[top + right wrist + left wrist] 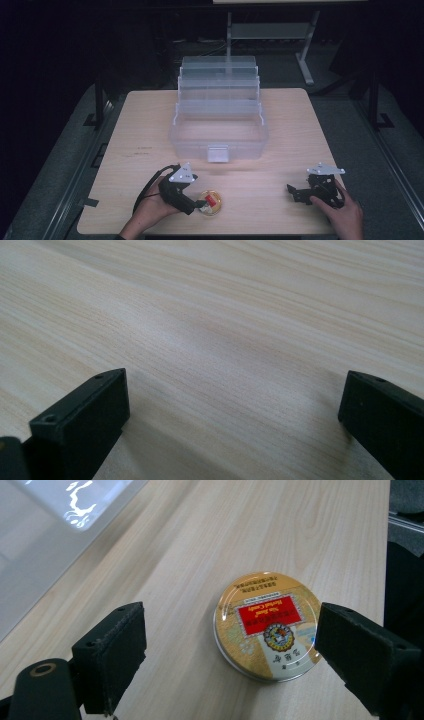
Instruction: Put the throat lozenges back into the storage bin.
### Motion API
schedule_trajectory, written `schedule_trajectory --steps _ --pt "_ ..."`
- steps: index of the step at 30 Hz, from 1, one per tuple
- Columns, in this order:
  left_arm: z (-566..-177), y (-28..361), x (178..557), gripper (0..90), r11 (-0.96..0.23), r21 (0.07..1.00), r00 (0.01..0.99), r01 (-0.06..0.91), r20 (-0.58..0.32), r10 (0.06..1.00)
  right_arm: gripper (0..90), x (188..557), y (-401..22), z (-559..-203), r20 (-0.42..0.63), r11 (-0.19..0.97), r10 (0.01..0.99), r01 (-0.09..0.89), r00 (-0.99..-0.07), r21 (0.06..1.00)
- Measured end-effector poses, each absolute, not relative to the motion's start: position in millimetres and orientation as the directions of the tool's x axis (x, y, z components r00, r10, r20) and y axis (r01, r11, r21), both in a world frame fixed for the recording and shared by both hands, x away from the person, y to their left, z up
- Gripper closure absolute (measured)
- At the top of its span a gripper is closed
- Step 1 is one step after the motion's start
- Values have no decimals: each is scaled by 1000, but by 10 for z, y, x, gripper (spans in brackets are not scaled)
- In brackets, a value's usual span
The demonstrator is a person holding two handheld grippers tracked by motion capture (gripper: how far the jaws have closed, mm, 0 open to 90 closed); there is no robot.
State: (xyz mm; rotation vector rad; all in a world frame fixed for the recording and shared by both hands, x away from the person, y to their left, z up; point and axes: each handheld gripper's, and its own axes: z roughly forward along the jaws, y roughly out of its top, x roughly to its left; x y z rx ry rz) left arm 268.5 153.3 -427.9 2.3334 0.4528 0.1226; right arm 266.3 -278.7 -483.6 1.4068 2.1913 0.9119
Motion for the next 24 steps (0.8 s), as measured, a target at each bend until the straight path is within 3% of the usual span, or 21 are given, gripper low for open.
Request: schedule_trajectory --steps 24 --pt "-4370 1222 2671 124 -716 654 957 246 -46 287 0 2663 -2787 -4836 28 288 904 657 -427 696"
